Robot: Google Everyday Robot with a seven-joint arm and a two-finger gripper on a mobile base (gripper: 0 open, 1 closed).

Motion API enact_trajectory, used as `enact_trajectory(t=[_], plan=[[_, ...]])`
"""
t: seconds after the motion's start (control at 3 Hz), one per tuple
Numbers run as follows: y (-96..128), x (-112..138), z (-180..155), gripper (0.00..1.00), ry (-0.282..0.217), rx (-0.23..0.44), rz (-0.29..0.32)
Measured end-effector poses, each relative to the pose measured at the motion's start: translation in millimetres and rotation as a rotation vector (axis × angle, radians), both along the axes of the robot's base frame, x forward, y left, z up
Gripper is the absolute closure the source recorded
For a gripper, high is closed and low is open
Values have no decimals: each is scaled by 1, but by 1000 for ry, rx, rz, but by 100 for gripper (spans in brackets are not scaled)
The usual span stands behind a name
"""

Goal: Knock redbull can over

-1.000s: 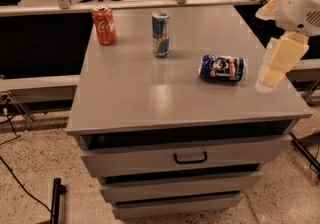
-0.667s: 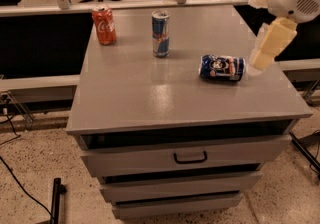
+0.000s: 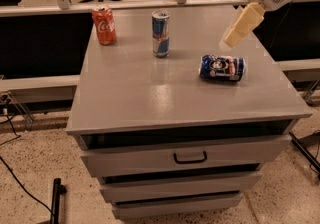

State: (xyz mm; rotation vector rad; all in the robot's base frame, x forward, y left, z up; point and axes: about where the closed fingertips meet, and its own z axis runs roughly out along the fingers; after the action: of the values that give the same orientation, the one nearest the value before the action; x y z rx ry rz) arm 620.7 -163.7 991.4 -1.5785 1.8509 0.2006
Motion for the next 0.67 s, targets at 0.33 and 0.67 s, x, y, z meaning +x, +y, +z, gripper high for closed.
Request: enact_trajectory(t=[0.33,0.67], plan=[[0,0,0,0,0,0,0],[15,12,-6,0,-7,87,39]])
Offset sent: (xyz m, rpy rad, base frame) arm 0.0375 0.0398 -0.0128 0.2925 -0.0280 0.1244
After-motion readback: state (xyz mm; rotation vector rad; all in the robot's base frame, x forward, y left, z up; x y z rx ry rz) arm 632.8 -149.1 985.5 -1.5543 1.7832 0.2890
